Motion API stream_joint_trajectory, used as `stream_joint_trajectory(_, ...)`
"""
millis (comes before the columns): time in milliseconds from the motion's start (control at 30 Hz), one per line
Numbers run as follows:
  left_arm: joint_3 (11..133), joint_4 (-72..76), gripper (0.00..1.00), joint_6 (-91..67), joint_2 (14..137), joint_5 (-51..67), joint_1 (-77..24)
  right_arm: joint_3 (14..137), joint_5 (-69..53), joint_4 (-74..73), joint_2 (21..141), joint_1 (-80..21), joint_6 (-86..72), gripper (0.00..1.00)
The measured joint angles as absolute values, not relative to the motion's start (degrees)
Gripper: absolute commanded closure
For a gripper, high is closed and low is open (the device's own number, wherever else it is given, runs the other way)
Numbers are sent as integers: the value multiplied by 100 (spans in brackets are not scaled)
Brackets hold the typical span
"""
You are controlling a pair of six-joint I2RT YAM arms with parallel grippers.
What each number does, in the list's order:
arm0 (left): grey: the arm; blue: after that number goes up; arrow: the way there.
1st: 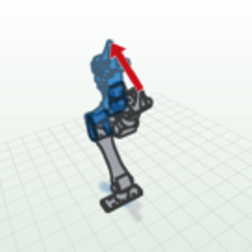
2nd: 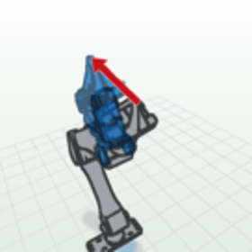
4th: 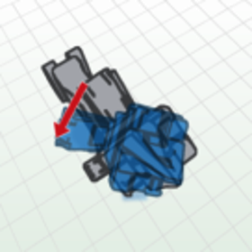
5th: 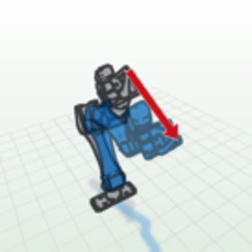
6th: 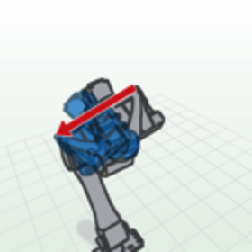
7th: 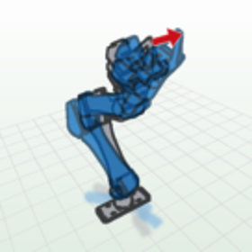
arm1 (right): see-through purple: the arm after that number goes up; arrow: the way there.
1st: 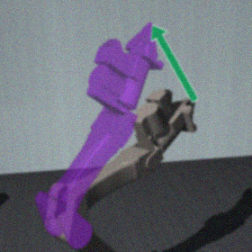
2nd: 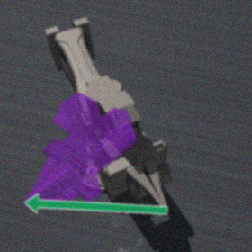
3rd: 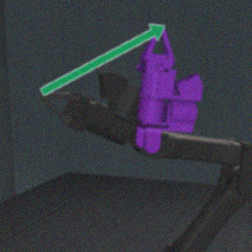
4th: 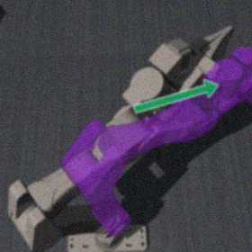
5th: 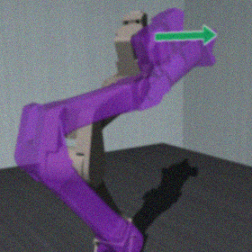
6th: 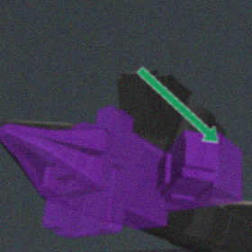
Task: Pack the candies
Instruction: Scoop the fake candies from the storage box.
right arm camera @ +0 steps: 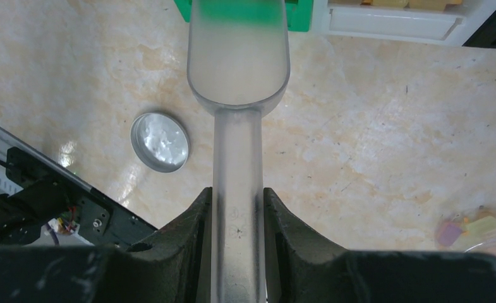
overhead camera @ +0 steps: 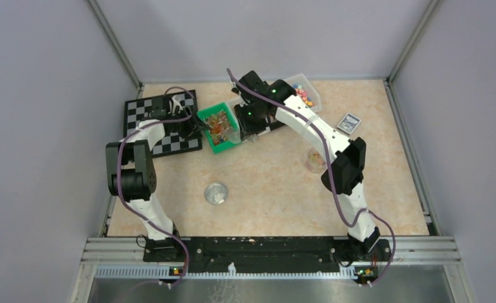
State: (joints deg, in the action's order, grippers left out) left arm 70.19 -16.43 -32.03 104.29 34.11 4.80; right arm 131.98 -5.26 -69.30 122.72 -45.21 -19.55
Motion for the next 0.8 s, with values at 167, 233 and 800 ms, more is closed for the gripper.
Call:
stream_joint_trajectory(167,7019,-1632,48,-3203,10589,3492,480,13546,-589,-7032,12547,-4521,-1949,100)
stream_joint_trajectory(233,7019,-1632,51,-3201,10641,3492,480,13635,-598,-7059,12669,-4521,-1944,100)
stream_joint_trajectory(800,7019,-1586,60,-3203,10678,3614,473,14053,-611,-7424,13061,-4521,-1909,100)
